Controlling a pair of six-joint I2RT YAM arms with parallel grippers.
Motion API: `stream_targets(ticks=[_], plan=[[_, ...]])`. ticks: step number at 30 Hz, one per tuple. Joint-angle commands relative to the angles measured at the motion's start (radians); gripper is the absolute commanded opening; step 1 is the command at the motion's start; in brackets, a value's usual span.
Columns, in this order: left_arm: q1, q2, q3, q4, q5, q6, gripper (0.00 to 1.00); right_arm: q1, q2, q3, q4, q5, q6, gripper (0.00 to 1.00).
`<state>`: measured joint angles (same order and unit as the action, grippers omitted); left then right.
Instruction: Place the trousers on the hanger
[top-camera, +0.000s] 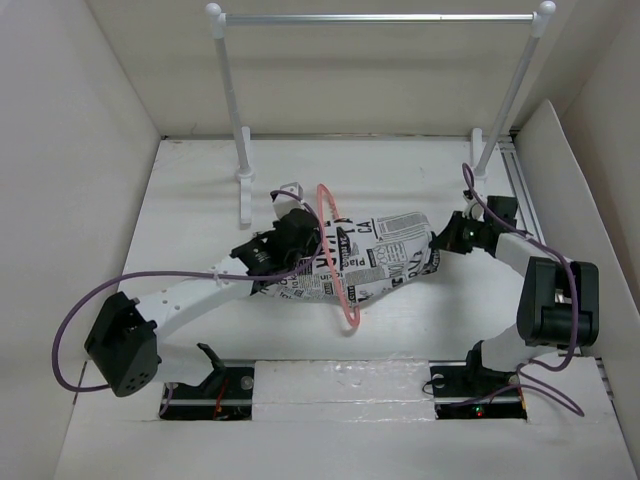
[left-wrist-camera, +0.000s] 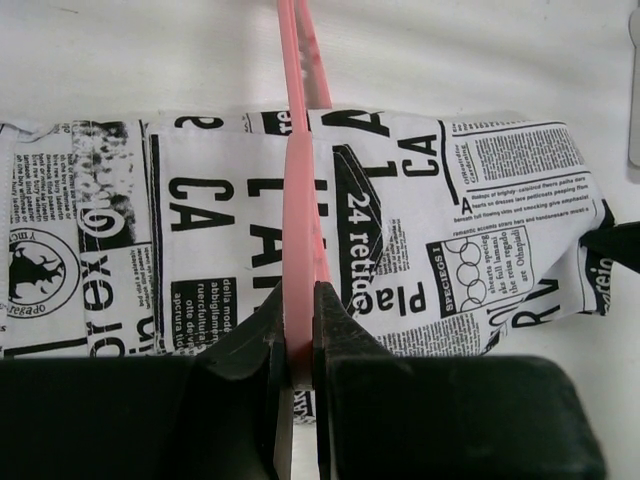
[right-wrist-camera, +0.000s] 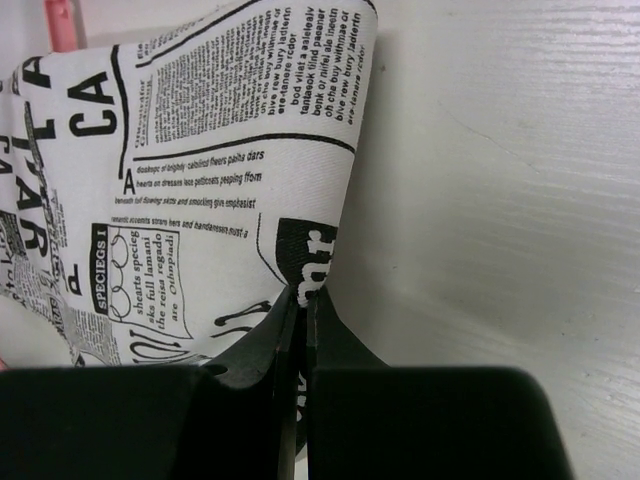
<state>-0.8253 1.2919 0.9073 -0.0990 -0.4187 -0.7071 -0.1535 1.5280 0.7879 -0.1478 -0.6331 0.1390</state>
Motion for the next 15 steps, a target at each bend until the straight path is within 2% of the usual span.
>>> stream_targets(ticks=[1, 6, 10, 11, 12, 13, 14, 15], plan=[[0.000, -0.032, 0.070, -0.028, -0.032, 0.021, 0.00, 0.002, -0.014, -0.012, 0.074, 0.013, 0.001, 0.00], [-0.029, -0.014, 0.163, -0.045, -0.041, 0.061, 0.00, 0.011, -0.022, -0.010, 0.053, 0.019, -0.007, 0.00], [-0.070, 0.029, 0.309, -0.129, -0.042, 0.060, 0.00, 0.011, -0.031, -0.007, 0.022, 0.007, -0.022, 0.00], [-0.071, 0.035, 0.333, -0.142, -0.043, 0.060, 0.00, 0.011, -0.043, -0.006, 0.013, 0.003, -0.030, 0.03], [-0.083, 0.047, 0.352, -0.165, -0.042, 0.058, 0.00, 0.011, -0.055, -0.006, -0.007, -0.007, -0.039, 0.14], [-0.092, 0.062, 0.430, -0.203, -0.040, 0.048, 0.00, 0.022, -0.081, 0.004, -0.048, -0.032, -0.077, 0.44], [-0.092, 0.063, 0.430, -0.203, -0.040, 0.047, 0.00, 0.022, -0.081, 0.004, -0.049, -0.033, -0.078, 0.45], [-0.092, 0.070, 0.468, -0.227, -0.028, 0.040, 0.00, 0.022, -0.124, 0.020, -0.103, -0.045, -0.104, 0.53]])
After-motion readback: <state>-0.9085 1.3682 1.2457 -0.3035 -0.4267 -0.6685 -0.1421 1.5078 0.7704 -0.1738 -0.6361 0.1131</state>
